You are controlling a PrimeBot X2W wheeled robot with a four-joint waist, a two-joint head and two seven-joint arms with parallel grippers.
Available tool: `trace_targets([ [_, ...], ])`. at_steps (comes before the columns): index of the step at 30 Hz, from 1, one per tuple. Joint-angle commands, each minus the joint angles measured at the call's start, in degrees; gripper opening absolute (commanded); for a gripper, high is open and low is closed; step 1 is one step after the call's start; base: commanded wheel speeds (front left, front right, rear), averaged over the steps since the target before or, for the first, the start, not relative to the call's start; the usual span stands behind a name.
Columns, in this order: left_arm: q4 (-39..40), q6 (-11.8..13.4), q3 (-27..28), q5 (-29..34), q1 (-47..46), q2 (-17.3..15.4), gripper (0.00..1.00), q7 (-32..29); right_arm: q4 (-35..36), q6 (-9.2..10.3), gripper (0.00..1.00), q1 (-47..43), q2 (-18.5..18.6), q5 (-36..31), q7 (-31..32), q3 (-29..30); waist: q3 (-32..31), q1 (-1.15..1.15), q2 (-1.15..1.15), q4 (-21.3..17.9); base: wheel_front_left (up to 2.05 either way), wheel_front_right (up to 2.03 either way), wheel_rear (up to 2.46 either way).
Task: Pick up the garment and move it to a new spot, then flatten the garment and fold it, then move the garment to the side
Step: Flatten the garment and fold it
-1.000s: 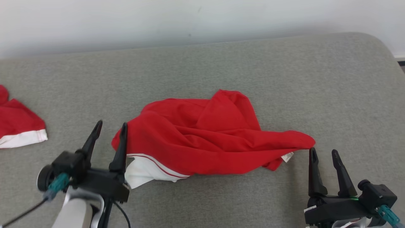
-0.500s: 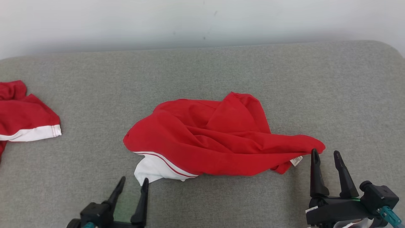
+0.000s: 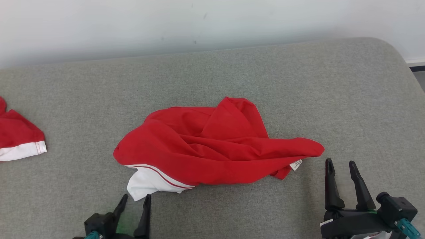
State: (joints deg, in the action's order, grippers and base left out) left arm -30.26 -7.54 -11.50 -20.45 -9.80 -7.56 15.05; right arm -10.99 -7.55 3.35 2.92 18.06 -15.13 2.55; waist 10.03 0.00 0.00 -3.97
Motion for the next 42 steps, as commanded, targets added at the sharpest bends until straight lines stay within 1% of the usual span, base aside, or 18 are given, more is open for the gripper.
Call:
trace_targets([
  [1, -0.28, 0.1, -0.25, -0.31, -0.69, 0.12, 0.5, 0.15, 0.09, 0.13, 1.0, -0.47, -0.07, -0.2, -0.05, 0.13, -0.06, 0.0, 0.0, -0.12, 0.0, 0.0, 0.0],
  [3, -0.42, 0.1, -0.76, -0.64, -1.15, 0.32, 0.0, 0.15, 0.24, 0.13, 1.0, -0.83, -0.08, -0.33, -0.05, 0.4, -0.26, 0.0, 0.0, 0.05, 0.0, 0.0, 0.0],
  [7, 0.76, 0.1, -1.37, -0.82, -0.28, 0.15, 0.0, 0.15, 0.03, 0.13, 1.0, -1.62, -0.07, -0.25, -0.05, 1.34, -1.1, 0.0, 0.0, 1.28, 0.0, 0.0, 0.0],
  [10, 3.57, 0.1, -0.79, -0.4, 1.46, 0.02, 0.0, 0.15, -0.29, 0.13, 1.0, -2.35, -0.06, 0.3, -0.05, 1.67, -2.02, 0.0, 0.0, 2.75, 0.0, 0.0, 0.0],
  [14, 7.79, 0.1, -0.12, 0.11, 5.35, -1.13, 0.0, 0.15, -0.61, 0.13, 1.0, -3.08, -0.07, 0.82, -0.05, 1.41, -3.08, 0.0, 0.0, 4.87, 0.0, 0.0, 0.0],
  [20, 13.39, 0.1, 1.12, -0.74, 11.9, -1.64, 0.0, 0.15, -0.75, 0.13, 1.0, -3.79, -0.05, 1.1, -0.04, 1.98, -3.74, 0.0, 0.0, 7.61, 0.0, 0.0, 0.0],
  [22, 13.6, 0.1, 0.81, -1.37, 13.06, -1.46, 0.0, 0.15, -0.77, 0.13, 1.0, -3.91, -0.06, 0.95, -0.05, 2.22, -3.63, 0.0, 0.0, 8.29, 0.0, 0.0, 0.0],
  [24, 12.24, 0.1, -0.27, -1.22, 13.96, -1.43, 0.0, 0.15, -1.01, 0.13, 1.0, -3.94, -0.05, 0.61, -0.05, 2.17, -3.71, 0.0, 0.0, 8.62, 0.0, 0.0, 0.0],
  [28, 9.5, 0.1, -0.53, -1.16, 13.75, -0.6, 0.0, 0.15, -1.06, 0.13, 1.0, -4.02, -0.05, 0.15, -0.05, 1.97, -4.04, 0.0, 0.0, 8.59, 0.0, 0.0, 0.0],
  [29, 9.15, 0.1, -0.35, -1.56, 13.55, -0.15, 0.4, 0.15, -1.05, 0.13, 1.0, -4.01, -0.05, 0.03, -0.05, 1.99, -4.1, 0.0, 0.0, 8.49, 0.0, 0.0, 0.0],
  [30, 9.04, 0.1, -0.19, -2.1, 13.4, 0.23, 1.0, 0.15, -0.98, 0.13, 1.0, -3.98, -0.05, -0.16, -0.05, 1.98, -4.17, 0.0, 0.0, 8.37, 0.0, 0.0, 0.0],
  [34, 11.86, 0.1, 2.38, -0.89, 12.5, 0.64, 1.0, 0.15, -0.74, 0.13, 1.0, -3.87, -0.06, -0.6, -0.05, 2.39, -4.32, 0.0, 0.0, 8.02, 0.0, 0.0, 0.0],
  [39, 17.68, 0.1, 7.67, 2.71, 12.79, 1.78, 1.0, 0.15, -0.84, 0.13, 1.0, -3.73, -0.06, -0.96, -0.05, 2.49, -4.43, 0.0, 0.0, 7.56, 0.0, 0.0, 0.0],
  [42, 20.45, 0.09, 10.87, 4.64, 12.5, 2.9, 1.0, 0.15, -2.04, 0.13, 1.0, -3.52, -0.06, -1.89, -0.05, 2.66, -4.54, 0.0, 0.0, 7.38, 0.0, 0.0, 0.0],
])
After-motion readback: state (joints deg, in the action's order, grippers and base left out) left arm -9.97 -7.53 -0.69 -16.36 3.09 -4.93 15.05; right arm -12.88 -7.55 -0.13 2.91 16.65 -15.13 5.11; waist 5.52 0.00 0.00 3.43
